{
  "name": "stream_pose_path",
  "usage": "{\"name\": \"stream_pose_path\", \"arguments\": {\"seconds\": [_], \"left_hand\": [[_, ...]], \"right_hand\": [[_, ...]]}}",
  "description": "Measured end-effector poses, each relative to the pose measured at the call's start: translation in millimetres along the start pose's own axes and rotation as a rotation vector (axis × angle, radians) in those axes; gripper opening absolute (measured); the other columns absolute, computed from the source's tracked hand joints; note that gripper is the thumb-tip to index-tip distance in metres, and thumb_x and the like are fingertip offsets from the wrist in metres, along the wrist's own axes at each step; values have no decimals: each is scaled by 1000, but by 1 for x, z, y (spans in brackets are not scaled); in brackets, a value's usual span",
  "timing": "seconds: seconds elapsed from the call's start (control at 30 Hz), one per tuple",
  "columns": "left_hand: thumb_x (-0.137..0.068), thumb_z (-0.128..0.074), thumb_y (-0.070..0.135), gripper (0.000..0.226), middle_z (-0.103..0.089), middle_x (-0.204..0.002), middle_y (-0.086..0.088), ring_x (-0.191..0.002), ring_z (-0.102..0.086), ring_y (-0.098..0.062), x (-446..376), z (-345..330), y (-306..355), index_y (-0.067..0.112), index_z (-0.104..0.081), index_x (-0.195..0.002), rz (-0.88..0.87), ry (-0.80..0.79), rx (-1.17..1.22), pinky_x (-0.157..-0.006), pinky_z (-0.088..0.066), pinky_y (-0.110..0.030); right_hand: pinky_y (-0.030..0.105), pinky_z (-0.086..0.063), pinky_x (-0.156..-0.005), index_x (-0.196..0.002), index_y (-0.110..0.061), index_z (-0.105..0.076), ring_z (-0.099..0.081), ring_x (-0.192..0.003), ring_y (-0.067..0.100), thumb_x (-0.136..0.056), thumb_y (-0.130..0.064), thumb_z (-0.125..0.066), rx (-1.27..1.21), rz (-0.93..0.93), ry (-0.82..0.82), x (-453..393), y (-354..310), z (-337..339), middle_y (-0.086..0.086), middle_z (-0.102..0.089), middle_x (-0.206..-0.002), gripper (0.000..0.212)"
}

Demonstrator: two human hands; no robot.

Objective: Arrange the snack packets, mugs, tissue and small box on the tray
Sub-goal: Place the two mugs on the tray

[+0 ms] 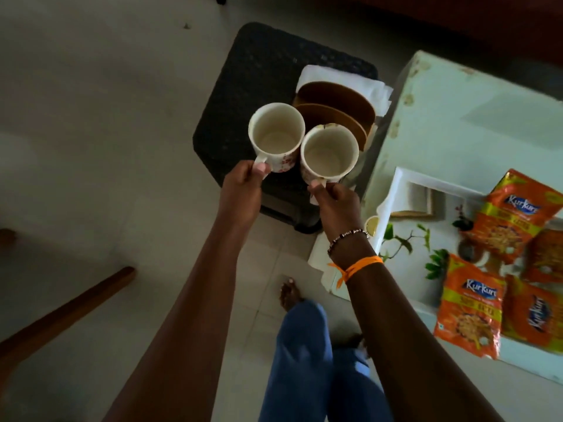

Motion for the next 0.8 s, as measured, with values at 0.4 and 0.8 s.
{"name": "stream_pose_path", "arguments": {"seconds": [0.4, 0.8], "left_hand": [[-92, -53, 24, 16, -55, -74, 10, -68, -47, 2, 34, -11, -9, 13, -65, -91, -73, 27, 7, -65, -36, -22], [-92, -53, 18, 21, -70, -91, -17, -77, -57, -15, 169, -112, -10, 3, -67, -96, -72, -172, -21, -71, -43, -30]], "right_hand": [[30, -39, -68, -71, -11, -64, -51, -70, 18, -85, -22, -58, -72, 57, 13, 22, 18, 39, 10, -58, -70, 19], [56, -47, -86, -79, 14, -55, -54, -72, 19, -89, -10, -53, -195, -50, 162, 72, 126, 165, 14, -55, -73, 27]]}}
Point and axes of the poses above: each hand's wrist, its own x-axis away from the middle knuckle, its own z-axis out of the back of the hand, y = z × x, the point moved 7 cm from there along -x, towards the middle knuckle
